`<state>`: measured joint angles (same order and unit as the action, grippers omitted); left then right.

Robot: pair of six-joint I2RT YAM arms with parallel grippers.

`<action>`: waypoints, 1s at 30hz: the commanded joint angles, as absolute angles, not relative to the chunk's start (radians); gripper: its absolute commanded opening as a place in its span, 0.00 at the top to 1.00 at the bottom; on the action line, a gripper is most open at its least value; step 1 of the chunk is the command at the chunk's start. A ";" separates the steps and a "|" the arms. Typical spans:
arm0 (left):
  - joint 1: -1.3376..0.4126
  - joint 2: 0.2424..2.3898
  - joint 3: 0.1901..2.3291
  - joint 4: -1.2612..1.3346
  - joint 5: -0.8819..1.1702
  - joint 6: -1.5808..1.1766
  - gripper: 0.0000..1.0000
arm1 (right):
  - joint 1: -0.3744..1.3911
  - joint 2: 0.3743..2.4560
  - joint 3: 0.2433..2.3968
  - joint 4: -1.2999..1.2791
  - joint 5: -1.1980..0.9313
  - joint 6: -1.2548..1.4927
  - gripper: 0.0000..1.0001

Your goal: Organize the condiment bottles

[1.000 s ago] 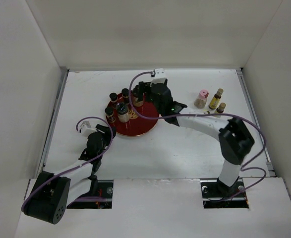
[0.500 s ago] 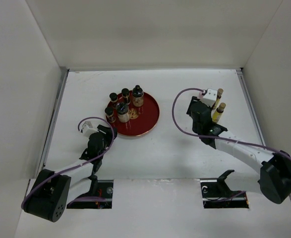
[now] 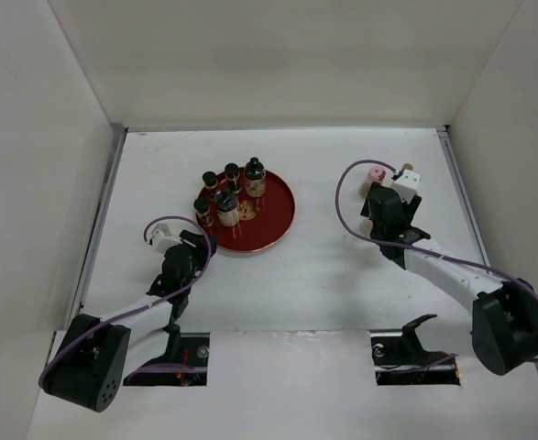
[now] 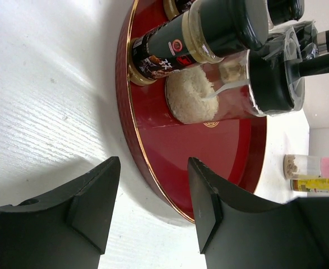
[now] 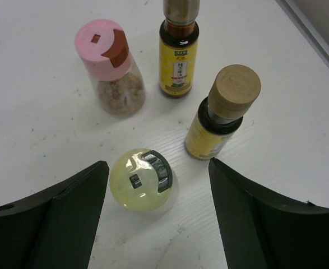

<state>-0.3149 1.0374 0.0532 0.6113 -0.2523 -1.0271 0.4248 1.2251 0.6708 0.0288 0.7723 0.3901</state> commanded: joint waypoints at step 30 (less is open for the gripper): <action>-0.323 1.057 0.058 0.681 -0.249 -1.019 0.50 | 0.748 1.469 0.971 0.324 0.600 0.370 0.55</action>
